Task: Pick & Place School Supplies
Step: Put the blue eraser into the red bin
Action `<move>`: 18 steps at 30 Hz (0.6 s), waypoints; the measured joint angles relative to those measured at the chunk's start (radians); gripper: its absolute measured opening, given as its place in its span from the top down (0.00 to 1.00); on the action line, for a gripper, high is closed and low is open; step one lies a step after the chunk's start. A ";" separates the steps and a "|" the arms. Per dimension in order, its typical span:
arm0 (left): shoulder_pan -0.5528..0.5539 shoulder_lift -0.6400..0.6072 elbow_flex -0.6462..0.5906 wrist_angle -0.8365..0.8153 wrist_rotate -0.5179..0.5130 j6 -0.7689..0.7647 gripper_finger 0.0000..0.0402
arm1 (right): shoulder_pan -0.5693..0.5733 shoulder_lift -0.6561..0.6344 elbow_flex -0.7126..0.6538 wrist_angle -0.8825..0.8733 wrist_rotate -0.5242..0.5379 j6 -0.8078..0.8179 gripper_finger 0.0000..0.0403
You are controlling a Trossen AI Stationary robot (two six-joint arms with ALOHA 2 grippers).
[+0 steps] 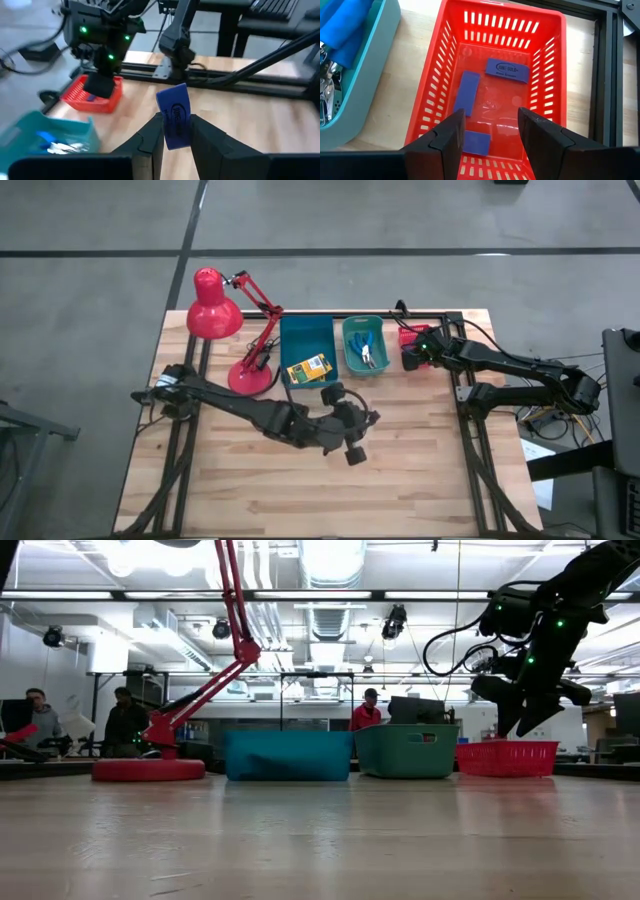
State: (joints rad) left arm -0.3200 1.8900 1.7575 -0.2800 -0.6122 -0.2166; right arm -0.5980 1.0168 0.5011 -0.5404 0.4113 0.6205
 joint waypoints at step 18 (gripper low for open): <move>0.146 0.002 -0.136 -0.009 -0.014 -0.003 0.78 | 0.000 0.000 0.000 0.000 0.000 0.118 0.56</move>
State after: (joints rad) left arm -0.1741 1.8919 1.6214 -0.2891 -0.6267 -0.2194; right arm -0.5983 1.0168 0.5011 -0.5400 0.4110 0.7381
